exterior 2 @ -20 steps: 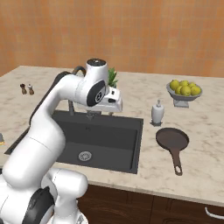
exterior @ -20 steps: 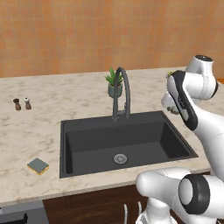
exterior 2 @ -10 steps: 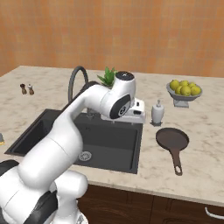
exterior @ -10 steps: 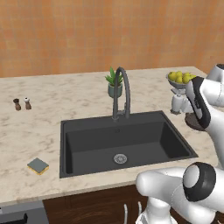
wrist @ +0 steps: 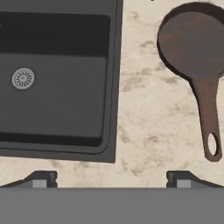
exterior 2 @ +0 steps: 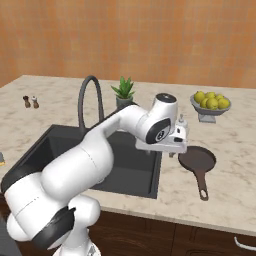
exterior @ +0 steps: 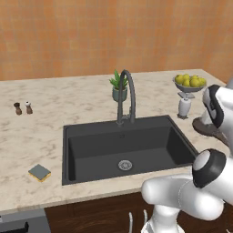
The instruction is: Pick the pan and sponge and place them into the sink. Then turn on the water.
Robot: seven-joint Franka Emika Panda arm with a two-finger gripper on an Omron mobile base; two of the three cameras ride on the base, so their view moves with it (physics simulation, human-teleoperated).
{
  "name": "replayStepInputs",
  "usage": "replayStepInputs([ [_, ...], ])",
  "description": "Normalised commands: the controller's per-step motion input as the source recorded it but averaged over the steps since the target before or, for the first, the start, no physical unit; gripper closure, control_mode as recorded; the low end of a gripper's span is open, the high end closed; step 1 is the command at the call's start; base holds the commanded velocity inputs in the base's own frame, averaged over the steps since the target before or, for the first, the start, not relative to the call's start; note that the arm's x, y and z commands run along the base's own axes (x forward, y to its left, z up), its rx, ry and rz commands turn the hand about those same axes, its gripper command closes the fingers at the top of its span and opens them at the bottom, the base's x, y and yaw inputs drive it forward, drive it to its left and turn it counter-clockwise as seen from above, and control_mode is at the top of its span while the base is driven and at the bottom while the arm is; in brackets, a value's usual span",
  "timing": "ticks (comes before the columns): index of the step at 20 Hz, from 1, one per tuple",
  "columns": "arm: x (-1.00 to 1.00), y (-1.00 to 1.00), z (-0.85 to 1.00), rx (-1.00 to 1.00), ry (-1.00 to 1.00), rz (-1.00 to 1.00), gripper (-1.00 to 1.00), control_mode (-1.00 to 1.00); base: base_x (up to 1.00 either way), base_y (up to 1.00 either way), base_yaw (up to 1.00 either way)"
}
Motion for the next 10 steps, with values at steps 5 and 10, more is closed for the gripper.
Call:
replayStepInputs([
  [5, 0.0, -0.68, -0.41, 0.0, 0.08, -0.01, -1.0, -1.0, 0.0, 0.0, 0.0],
  [10, 0.0, -0.56, -0.41, 0.0, 0.02, -0.05, -1.0, -1.0, 0.0, 0.0, 0.0],
])
